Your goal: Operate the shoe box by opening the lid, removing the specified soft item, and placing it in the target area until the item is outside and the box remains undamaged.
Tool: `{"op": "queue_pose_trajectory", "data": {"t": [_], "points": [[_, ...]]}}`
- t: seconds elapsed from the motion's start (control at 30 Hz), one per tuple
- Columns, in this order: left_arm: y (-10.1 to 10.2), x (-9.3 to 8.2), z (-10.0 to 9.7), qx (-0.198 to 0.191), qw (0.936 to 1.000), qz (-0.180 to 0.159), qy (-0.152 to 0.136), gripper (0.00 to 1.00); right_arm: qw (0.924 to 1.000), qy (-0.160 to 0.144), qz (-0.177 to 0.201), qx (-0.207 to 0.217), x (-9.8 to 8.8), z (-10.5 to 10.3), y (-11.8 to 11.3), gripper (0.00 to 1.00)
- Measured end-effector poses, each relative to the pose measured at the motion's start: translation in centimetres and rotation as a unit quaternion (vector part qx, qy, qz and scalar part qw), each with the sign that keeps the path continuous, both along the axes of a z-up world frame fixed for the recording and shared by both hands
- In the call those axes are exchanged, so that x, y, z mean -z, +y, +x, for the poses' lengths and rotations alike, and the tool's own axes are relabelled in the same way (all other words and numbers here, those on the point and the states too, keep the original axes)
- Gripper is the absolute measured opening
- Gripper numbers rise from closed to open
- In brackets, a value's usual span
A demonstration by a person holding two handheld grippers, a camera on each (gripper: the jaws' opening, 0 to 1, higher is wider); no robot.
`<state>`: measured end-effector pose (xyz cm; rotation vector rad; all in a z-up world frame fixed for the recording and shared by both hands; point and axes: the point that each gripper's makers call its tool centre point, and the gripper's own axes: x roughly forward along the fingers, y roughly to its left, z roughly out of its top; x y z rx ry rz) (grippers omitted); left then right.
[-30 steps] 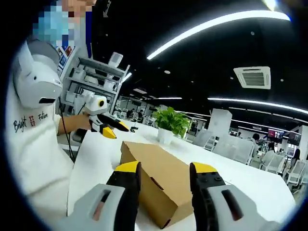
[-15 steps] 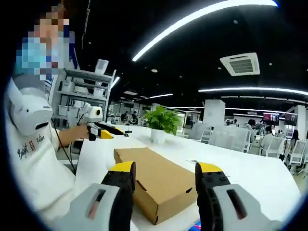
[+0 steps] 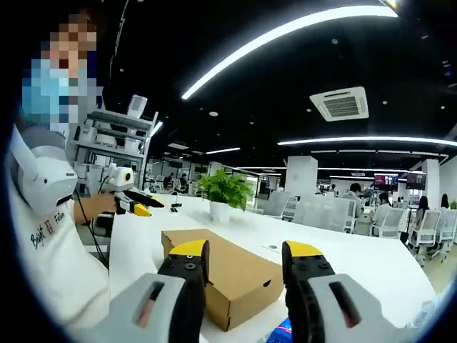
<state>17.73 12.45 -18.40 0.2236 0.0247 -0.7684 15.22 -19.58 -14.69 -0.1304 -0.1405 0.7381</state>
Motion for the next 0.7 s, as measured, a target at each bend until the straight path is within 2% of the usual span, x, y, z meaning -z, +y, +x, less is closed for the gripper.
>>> {"op": "queue_pose_trajectory", "data": {"t": [0.13,0.2,0.27,0.4,0.57,0.7], "points": [[0.1,-0.8,-0.3,0.005,0.9998,-0.021,0.000,0.46,1.0000,-0.003,0.001,-0.002,1.9,-1.3,1.6,0.42],[-0.2,-0.9,-0.4,0.010,0.9993,-0.034,0.006,0.46,0.9998,-0.004,-0.019,0.003,2.9,-1.8,2.0,0.42],[-0.2,-1.6,-0.1,0.004,0.9968,-0.078,0.015,0.46,0.9993,-0.012,-0.037,-0.001,3.0,-1.9,2.5,0.43],[-0.1,-1.1,0.0,0.006,0.9975,-0.067,0.021,0.47,0.9996,0.008,-0.018,-0.019,3.1,-1.4,3.5,0.44],[-0.6,0.1,0.1,0.012,0.9985,-0.039,0.036,0.49,0.9997,0.009,-0.013,-0.018,3.5,-1.3,3.5,0.44],[-0.5,0.0,-0.1,0.010,0.9983,-0.046,0.033,0.48,0.9998,0.009,-0.013,-0.016,3.6,-1.3,3.5,0.44]]}}
